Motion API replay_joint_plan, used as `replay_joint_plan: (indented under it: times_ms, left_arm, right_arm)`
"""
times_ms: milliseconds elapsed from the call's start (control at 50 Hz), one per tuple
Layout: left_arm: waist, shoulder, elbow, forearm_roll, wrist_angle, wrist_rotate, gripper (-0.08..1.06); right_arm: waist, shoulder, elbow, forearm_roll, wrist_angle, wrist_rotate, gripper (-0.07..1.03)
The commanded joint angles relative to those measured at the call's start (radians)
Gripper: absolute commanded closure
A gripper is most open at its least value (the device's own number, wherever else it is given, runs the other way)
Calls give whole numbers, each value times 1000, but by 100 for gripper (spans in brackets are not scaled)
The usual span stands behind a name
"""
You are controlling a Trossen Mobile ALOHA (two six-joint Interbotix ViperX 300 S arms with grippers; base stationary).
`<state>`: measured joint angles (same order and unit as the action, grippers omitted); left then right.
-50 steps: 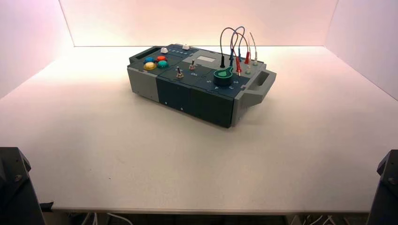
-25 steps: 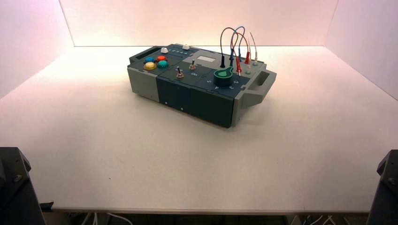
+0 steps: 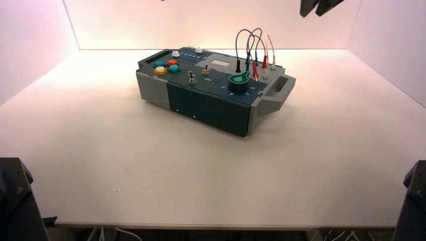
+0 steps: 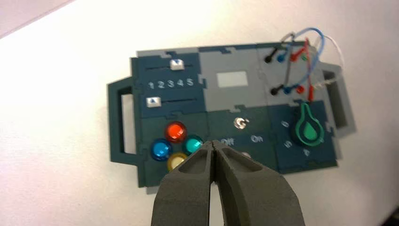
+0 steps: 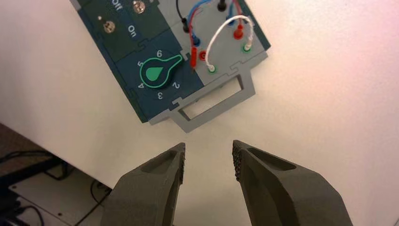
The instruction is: Insert the red wire.
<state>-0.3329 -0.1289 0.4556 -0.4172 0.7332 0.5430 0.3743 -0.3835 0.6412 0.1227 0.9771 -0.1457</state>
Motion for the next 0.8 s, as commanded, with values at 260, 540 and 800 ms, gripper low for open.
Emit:
replay_joint_plan:
  times_ms: [260,540,800]
  left_arm:
    - [-5,6,-64,-5,107,6,101]
    - [-5,8,-67,-2,130,23,101]
    - [-5,14,-69,2,130,28,101]
  right_arm:
    - [5,146,-110,32,11,-69,42]
    - [5,264,-175,121,20,-178,42]
    - [6,365,-247,140,57,-209,42]
